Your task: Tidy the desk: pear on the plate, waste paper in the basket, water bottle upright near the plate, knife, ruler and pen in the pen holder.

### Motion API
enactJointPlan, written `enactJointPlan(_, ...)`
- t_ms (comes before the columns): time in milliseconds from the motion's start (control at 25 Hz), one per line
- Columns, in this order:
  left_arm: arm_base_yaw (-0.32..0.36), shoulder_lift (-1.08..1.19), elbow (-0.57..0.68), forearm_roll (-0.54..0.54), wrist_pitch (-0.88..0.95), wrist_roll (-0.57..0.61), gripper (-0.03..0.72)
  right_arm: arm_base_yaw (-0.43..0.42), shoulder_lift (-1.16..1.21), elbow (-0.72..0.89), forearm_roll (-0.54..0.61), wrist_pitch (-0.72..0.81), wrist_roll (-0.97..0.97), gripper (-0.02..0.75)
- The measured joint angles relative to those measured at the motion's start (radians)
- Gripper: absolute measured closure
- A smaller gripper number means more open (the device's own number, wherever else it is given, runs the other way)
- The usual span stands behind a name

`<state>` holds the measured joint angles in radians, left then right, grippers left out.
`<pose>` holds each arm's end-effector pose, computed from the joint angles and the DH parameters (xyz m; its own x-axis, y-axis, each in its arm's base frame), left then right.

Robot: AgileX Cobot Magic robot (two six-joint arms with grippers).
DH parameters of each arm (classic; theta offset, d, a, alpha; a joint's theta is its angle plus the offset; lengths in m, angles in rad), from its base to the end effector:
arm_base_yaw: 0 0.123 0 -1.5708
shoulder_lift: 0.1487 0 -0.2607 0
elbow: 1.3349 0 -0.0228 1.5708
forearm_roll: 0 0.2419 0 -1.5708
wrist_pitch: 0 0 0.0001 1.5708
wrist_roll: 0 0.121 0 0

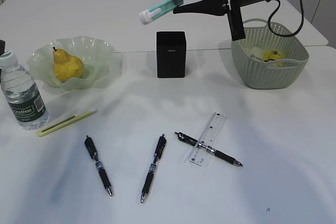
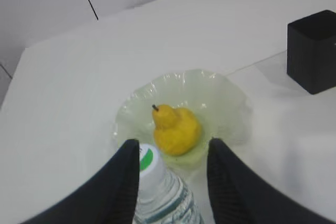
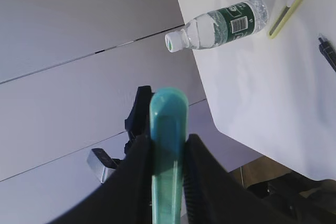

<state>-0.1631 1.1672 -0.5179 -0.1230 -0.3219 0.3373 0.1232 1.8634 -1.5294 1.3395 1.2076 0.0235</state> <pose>0.2656 -0.0390 0.2365 -0.2038 0.2551 -0.9452 0.1739 0.9595 0.2215 0.3703 0.1568 0.2861 -0.9567 0.2353 0.1715 0.2304 0.2513 0.9401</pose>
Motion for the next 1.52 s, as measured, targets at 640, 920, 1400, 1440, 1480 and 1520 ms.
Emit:
enactJointPlan(640, 0.0, 0.129, 0.082, 0.651, -0.547, -0.319, 0.388, 0.0, 0.0, 0.0, 0.001, -0.002, -0.002, 0.573)
enactJointPlan(920, 0.0, 0.29, 0.082, 0.724, -0.813, -0.502, 0.388, 0.0, 0.0, 0.0, 0.051, -0.002, -0.002, 0.572)
enactJointPlan(1400, -0.071, 0.343, 0.082, 0.716, -0.82, -0.513, 0.388, 0.0, 0.0, 0.0, 0.126, -0.002, -0.002, 0.573)
enactJointPlan(1440, -0.093, 0.343, 0.082, 0.697, -0.82, -0.513, 0.388, 0.0, 0.0, 0.0, 0.131, -0.002, -0.004, 0.573)
enactJointPlan(1480, -0.11, 0.343, 0.077, 0.682, -0.82, -0.513, 0.388, 0.0, 0.0, 0.0, 0.14, -0.002, -0.005, 0.572)
enactJointPlan(1520, -0.129, 0.343, 0.068, 0.671, -0.82, -0.513, 0.388, 0.0, 0.0, 0.0, 0.153, -0.002, -0.008, 0.572)
